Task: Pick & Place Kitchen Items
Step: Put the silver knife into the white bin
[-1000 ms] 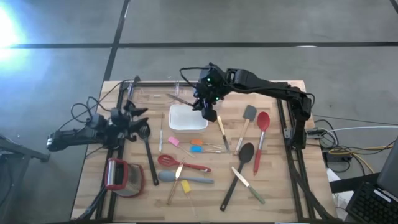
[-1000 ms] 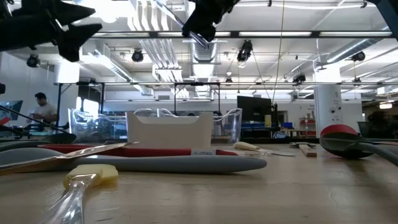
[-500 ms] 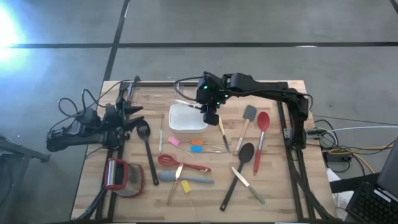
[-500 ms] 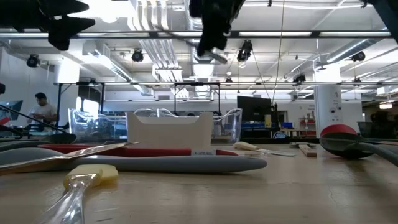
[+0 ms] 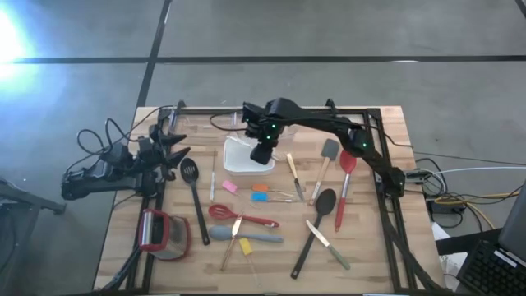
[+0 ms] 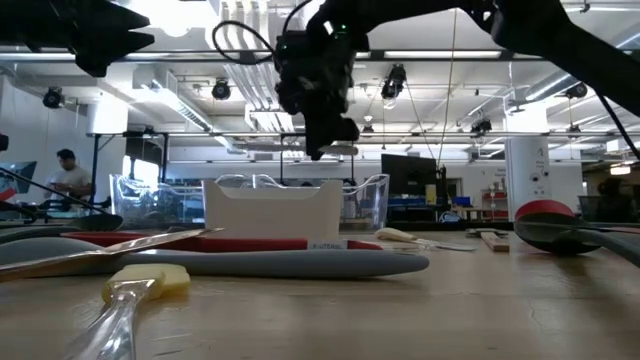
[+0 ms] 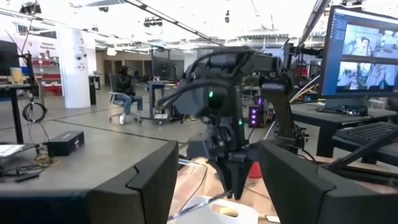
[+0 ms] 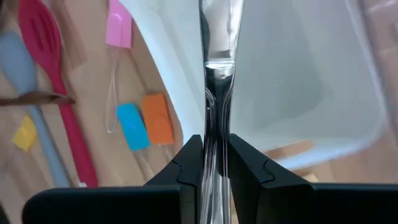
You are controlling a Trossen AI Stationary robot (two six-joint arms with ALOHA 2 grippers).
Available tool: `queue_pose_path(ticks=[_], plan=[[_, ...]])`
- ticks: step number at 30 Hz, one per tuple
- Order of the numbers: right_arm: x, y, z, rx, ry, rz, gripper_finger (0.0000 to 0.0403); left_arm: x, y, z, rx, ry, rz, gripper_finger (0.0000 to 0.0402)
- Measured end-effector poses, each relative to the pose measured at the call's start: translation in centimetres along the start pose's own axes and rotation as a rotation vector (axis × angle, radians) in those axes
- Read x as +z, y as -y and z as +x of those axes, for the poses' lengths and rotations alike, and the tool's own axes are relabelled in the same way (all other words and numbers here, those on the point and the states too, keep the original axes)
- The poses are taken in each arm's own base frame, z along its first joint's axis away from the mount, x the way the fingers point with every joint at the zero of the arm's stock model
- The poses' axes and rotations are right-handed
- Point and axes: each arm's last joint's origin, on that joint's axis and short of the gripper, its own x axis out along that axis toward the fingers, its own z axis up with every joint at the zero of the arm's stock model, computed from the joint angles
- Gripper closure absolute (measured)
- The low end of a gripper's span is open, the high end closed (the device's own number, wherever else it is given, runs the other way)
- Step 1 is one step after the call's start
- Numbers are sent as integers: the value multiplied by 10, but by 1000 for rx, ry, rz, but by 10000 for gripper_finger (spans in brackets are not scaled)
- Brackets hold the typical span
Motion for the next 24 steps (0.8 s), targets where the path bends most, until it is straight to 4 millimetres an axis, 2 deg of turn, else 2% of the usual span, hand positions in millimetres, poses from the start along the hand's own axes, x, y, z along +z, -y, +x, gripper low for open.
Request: queue_pose_path(ticks=[3,10,24], plan=[[-2,1,8,2,-33,36,362,0,0,0,-1,-5,5,174],[0,3,9,-35,-7,63,362,-1,0,1,1,-11,33,174],[-4,-8,24,-110,-22,-10,362,-4,0,1,0,-41,33,174]])
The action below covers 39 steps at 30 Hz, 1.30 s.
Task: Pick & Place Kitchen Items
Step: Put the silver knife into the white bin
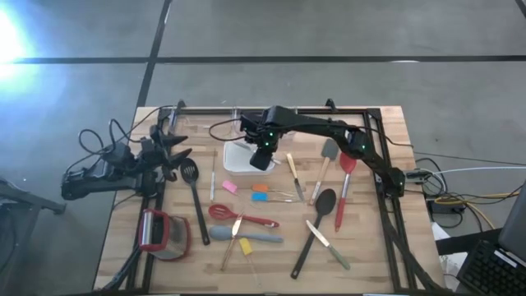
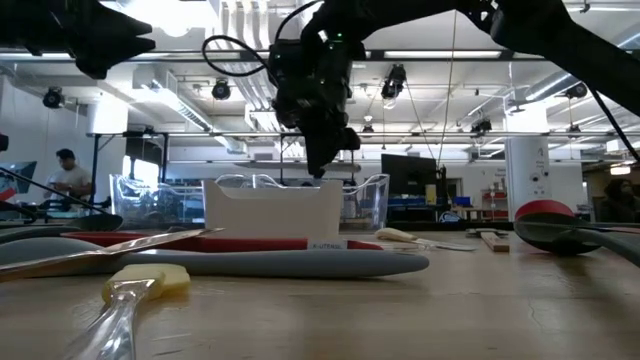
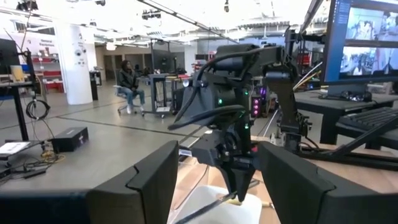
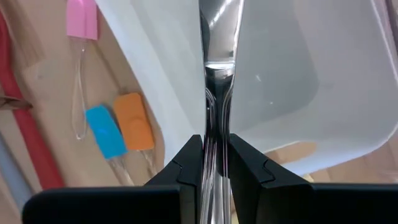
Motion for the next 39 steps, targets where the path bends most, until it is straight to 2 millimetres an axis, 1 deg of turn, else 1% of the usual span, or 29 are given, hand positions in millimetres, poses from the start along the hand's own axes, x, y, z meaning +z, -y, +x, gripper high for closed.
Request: queue_pose_path(ticks=[3,6,9,13,17,22,24,27,29,31,34,36,39], plan=[[-2,-11,-6,-67,33,-70,362,-2,0,0,-1,-16,-5,174],[-5,-28,-29,-106,120,-143,362,-3,1,4,0,-28,-34,174],[-8,-41,-50,-111,203,-199,362,-7,4,13,-5,-16,-48,174],[-12,-52,-68,-118,292,-251,362,-21,11,28,-29,32,-43,174],[-17,-61,-92,-99,395,-286,362,-27,15,39,-44,135,-34,174],[-25,-71,-109,-90,461,-329,362,-34,17,49,-37,129,-33,174],[-28,-77,-114,-79,487,-341,362,-32,18,54,-31,145,-37,174],[-32,-81,-112,-103,473,-347,362,-21,19,62,-45,163,-33,174],[-35,-79,-107,-136,435,-331,362,-13,21,69,-47,130,8,174],[-40,-76,-101,-161,373,-305,362,-6,22,76,-54,27,66,174],[-50,-70,-95,-211,267,-270,362,16,23,83,-70,-154,139,174],[-54,-67,-90,-253,221,-254,362,26,24,87,-84,-294,188,174],[-59,-61,-82,-272,141,-241,362,44,26,98,-103,-399,260,174]])
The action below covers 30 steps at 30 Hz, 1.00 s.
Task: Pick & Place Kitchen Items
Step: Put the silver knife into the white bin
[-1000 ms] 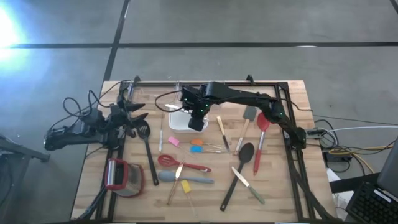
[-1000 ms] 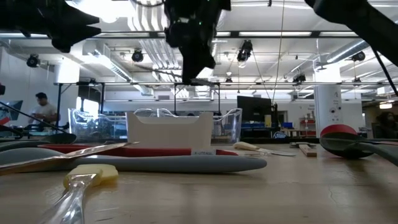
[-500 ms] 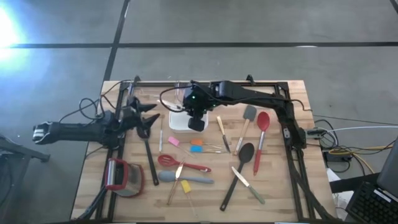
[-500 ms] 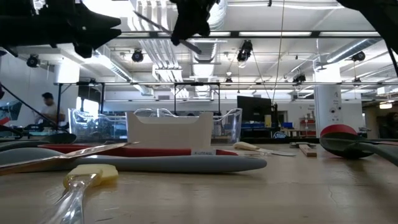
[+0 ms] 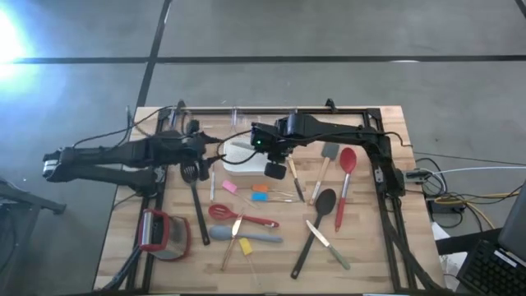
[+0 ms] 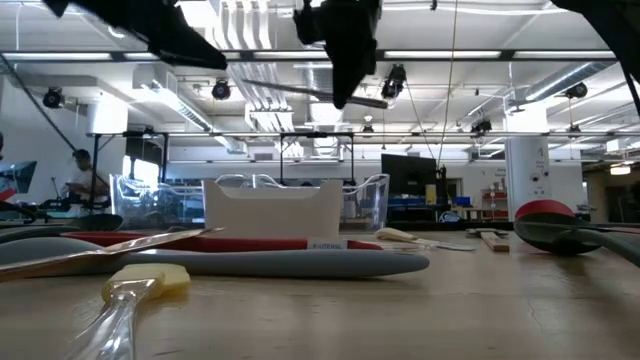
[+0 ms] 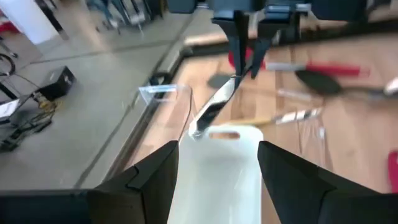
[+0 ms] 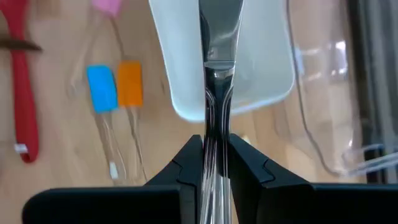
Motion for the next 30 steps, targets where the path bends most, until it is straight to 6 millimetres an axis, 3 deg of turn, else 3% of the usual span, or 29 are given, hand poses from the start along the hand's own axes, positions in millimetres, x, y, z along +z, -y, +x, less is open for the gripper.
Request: queue_pose_path(ticks=[4,7,15,20,25,30], plan=[[-5,2,13,12,-55,4,362,26,-4,13,-1,-86,100,174],[-6,1,16,12,-67,-2,362,34,-2,31,3,-189,166,174],[-19,0,-2,-48,-22,-4,362,24,3,58,22,-263,127,174],[-27,6,-21,-254,138,74,362,17,3,66,60,5,-141,174],[-36,-1,-28,-549,283,65,362,18,5,67,-14,345,-353,174],[-36,-12,-31,-580,414,70,362,16,0,66,51,446,-420,174]])
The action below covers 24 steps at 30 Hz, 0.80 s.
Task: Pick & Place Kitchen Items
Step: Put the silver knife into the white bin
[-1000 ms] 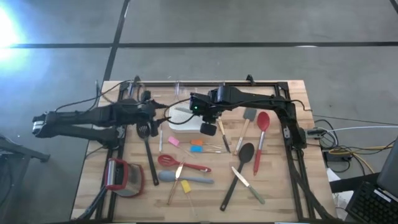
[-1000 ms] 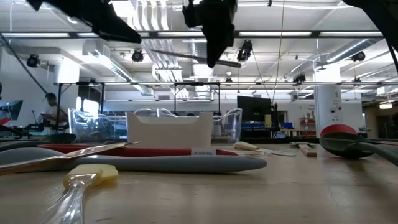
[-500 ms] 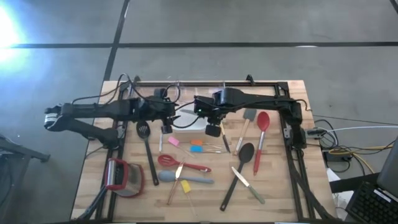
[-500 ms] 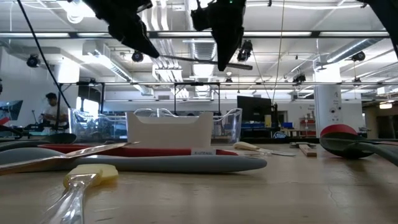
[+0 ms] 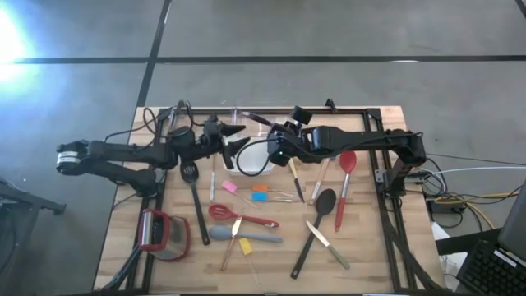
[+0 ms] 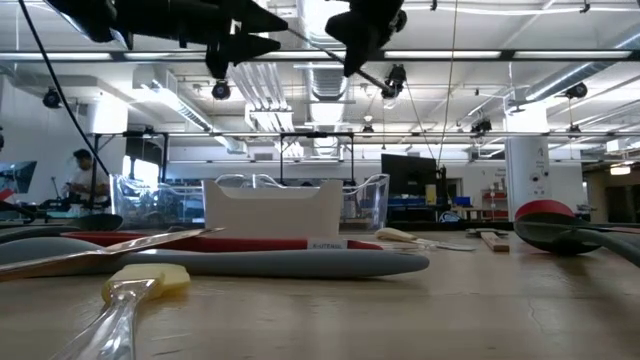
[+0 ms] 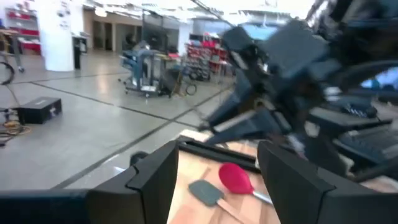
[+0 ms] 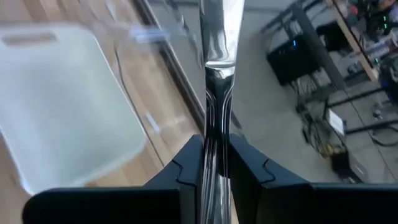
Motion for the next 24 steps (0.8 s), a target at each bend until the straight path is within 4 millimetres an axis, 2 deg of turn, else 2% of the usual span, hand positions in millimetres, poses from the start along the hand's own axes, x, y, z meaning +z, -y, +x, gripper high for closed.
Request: queue_pose_path(ticks=[5,9,19,24], plan=[[8,-6,-2,13,95,26,362,-4,-2,8,9,30,-28,174],[6,-10,2,13,97,26,362,-9,1,19,-39,100,-43,174],[8,-16,4,20,125,43,362,-38,1,47,-47,144,-82,174],[8,-18,1,27,132,33,362,-37,2,62,-44,156,-80,174]])
